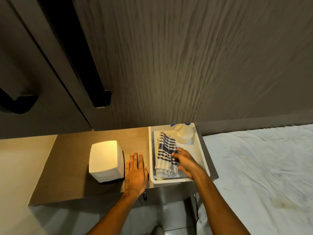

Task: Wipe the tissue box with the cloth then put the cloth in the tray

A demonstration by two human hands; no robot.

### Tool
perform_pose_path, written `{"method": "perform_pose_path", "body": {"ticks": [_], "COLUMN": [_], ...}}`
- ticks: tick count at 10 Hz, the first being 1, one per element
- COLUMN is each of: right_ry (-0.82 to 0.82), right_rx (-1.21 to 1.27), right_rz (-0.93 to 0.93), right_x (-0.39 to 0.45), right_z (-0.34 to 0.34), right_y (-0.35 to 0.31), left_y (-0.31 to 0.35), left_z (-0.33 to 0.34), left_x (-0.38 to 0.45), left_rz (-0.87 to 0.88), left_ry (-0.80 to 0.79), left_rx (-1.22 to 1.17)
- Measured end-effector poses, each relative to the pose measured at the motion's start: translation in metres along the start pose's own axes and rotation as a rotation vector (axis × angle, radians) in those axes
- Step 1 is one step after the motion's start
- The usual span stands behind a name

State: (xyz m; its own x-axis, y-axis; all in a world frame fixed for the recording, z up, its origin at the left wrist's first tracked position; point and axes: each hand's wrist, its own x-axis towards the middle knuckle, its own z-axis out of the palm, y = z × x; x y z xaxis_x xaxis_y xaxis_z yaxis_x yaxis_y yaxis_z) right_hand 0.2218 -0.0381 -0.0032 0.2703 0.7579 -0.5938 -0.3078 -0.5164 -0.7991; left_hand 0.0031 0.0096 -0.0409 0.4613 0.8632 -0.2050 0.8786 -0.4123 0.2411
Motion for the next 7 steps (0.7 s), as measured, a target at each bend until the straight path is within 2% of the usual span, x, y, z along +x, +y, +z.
{"method": "perform_pose_path", "body": {"ticks": [1, 3, 4, 5, 6, 7], "right_ry": [0.08, 0.446, 0.336, 0.22, 0.223, 0.258], "right_rx": [-0.315, -1.094, -1.164, -1.166, -1.163, -1.175], "right_rz": [0.023, -0.343, -0.471, -0.342, -0.315, -0.371], "right_x": [0.003, 0.0, -0.002, -0.002, -0.002, -0.016], "right_z": [-0.001, 0.019, 0.029, 0.033, 0.037, 0.042], "right_y": [0.011, 0.019, 0.029, 0.031, 0.029, 0.021], "left_y": [0.0, -0.004, -0.005, -0.007, -0.011, -0.009], "left_z": [0.002, 0.01, 0.016, 0.026, 0.033, 0.032], "left_x": [0.001, 0.004, 0.006, 0.004, 0.008, 0.006], "left_rz": [0.004, 0.001, 0.017, 0.006, -0.002, 0.011], "left_ry": [0.013, 0.032, 0.064, 0.076, 0.089, 0.097], "left_rx": [-0.006, -0.028, 0.011, 0.057, 0.071, 0.057]}}
